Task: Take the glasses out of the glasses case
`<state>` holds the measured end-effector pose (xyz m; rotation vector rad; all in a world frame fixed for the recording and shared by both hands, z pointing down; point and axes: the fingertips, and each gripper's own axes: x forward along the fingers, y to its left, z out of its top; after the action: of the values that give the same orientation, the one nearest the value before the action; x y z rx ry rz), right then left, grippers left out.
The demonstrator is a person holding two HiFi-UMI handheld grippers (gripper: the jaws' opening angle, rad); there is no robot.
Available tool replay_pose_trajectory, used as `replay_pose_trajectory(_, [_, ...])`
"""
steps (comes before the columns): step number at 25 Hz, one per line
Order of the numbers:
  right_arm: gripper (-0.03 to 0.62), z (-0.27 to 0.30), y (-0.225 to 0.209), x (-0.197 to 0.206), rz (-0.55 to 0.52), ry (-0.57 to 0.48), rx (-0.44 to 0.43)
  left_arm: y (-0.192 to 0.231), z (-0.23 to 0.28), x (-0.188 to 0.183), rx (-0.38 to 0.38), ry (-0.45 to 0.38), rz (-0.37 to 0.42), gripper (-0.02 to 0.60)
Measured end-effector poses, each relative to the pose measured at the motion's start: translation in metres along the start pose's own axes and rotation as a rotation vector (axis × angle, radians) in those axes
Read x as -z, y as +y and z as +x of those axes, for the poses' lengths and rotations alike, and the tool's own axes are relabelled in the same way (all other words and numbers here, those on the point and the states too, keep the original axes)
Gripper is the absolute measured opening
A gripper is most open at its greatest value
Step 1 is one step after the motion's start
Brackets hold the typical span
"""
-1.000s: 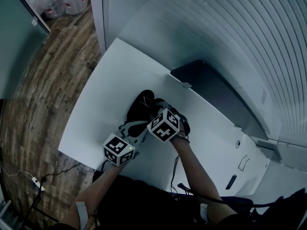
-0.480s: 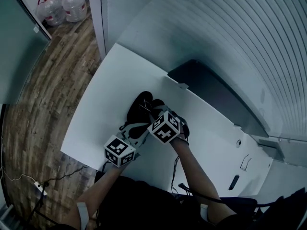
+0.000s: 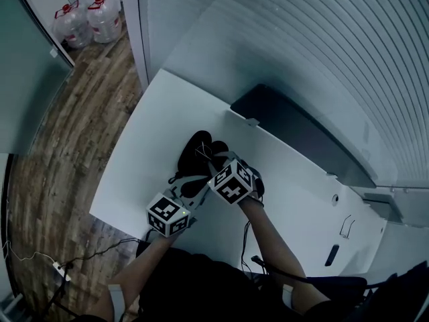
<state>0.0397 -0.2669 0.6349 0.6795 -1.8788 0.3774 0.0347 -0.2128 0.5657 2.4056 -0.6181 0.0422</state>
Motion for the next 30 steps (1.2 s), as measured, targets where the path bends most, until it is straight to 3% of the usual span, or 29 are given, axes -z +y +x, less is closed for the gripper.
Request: replay_pose_trajectory(30, [0.041,-0.071,0.036,-0.004,0.166,-0.295,0.112,-0.069,-0.038,-0.006,0.025,0.015,0.163,0.006])
